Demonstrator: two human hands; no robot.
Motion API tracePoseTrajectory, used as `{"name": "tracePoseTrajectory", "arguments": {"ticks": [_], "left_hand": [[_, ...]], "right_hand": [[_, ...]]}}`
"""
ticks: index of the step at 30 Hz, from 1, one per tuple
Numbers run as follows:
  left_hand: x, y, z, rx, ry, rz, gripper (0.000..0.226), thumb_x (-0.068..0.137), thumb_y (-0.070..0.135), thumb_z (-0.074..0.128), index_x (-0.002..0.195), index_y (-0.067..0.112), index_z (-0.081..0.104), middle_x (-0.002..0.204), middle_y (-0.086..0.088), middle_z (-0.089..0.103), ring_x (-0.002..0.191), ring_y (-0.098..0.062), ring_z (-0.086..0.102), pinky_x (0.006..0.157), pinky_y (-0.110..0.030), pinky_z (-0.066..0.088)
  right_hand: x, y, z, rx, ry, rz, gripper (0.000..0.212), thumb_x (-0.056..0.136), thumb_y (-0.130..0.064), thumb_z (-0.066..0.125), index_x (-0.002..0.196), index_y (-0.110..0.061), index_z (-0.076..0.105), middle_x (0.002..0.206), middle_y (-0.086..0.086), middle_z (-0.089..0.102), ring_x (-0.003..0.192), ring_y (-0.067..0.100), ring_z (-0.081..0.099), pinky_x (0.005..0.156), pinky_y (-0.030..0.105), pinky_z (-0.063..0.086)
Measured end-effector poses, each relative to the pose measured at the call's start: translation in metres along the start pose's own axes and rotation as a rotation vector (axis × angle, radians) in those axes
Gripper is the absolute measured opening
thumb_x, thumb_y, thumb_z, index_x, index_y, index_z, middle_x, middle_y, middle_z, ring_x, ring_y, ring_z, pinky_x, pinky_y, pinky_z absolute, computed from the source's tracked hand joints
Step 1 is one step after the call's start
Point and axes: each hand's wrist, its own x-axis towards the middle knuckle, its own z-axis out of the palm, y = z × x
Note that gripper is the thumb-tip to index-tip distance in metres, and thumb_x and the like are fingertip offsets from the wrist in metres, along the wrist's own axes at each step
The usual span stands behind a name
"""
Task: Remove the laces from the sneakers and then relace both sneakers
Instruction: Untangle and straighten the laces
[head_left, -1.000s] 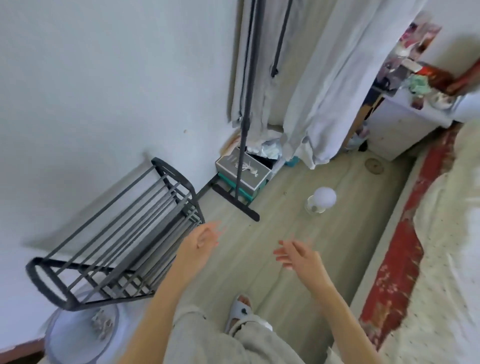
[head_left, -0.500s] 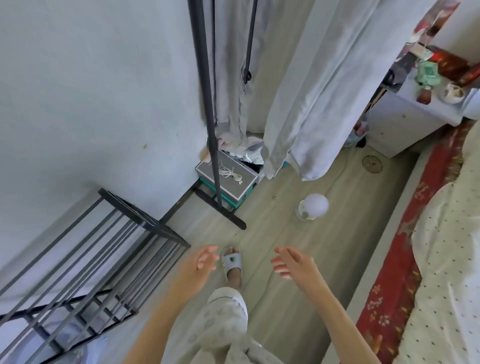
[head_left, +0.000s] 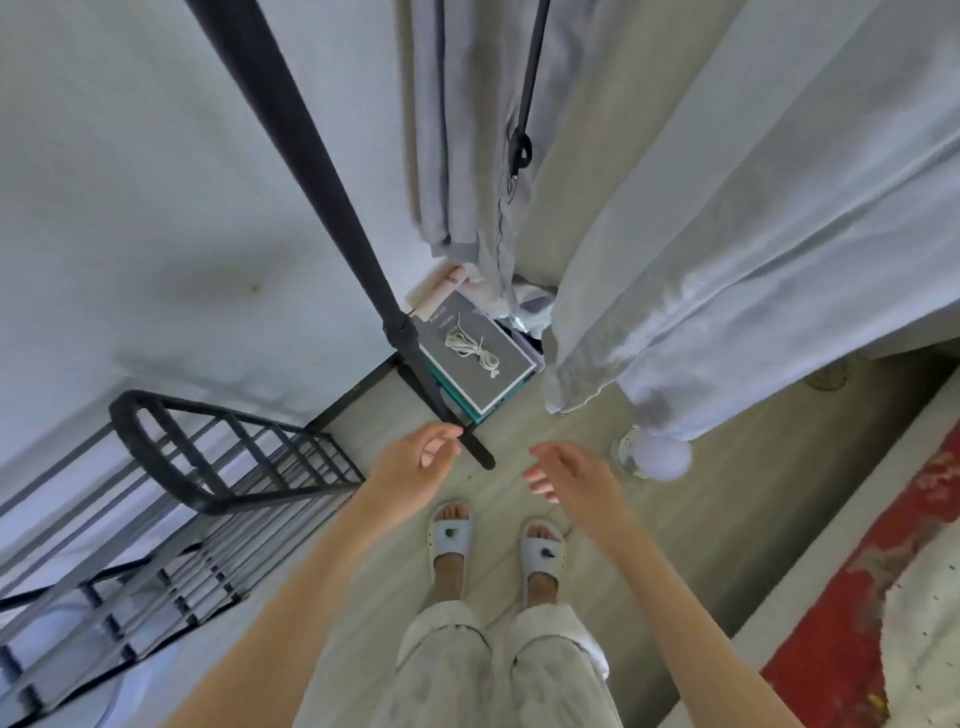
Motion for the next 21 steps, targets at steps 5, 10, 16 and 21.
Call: {"name": "tracePoseTrajectory", "arguments": {"ticks": [5,10,16,21], "left_hand": [[0.048,-0.066,0.059,-0.049,0.05,-0.176,0.022,0.098,0.028,0.044,0.115,0.026,0.057,0.115,0.006,0.064,0.096,-0.008,0.061,0.078,-0.01,0.041],[0.104,-0.127,0.105,-0.089,0.089,-0.257,0.019,0.097,0.027,0.046,0.112,0.03,0.057,0.109,0.01,0.061,0.093,-0.003,0.057,0.063,0.0,0.036],[0.187,-0.185,0.124,-0.19,0.317,-0.27,0.051,0.093,0.026,0.053,0.14,0.025,0.032,0.123,0.007,0.047,0.103,-0.009,0.054,0.081,-0.021,0.045],[0.237,-0.217,0.121,-0.143,0.433,-0.094,0.058,0.09,0.047,0.045,0.142,0.032,0.024,0.138,0.012,0.039,0.118,-0.005,0.045,0.098,-0.031,0.043]], "right_hand": [[0.089,0.044,0.005,-0.156,-0.181,0.02,0.019,0.098,-0.027,0.044,0.106,-0.021,0.06,0.085,-0.01,0.068,0.079,0.005,0.066,0.084,0.028,0.052],[0.186,0.107,0.027,-0.331,-0.262,-0.005,0.017,0.097,-0.029,0.042,0.097,-0.027,0.059,0.084,-0.011,0.066,0.081,0.008,0.064,0.068,0.021,0.048],[0.319,0.171,0.069,-0.67,-0.196,-0.116,0.03,0.098,-0.025,0.04,0.119,-0.011,0.056,0.115,0.011,0.062,0.108,0.027,0.056,0.089,0.032,0.043],[0.428,0.175,0.086,-0.862,0.071,-0.332,0.032,0.096,-0.018,0.042,0.123,-0.005,0.052,0.12,0.015,0.055,0.113,0.03,0.05,0.096,0.038,0.039]]}}
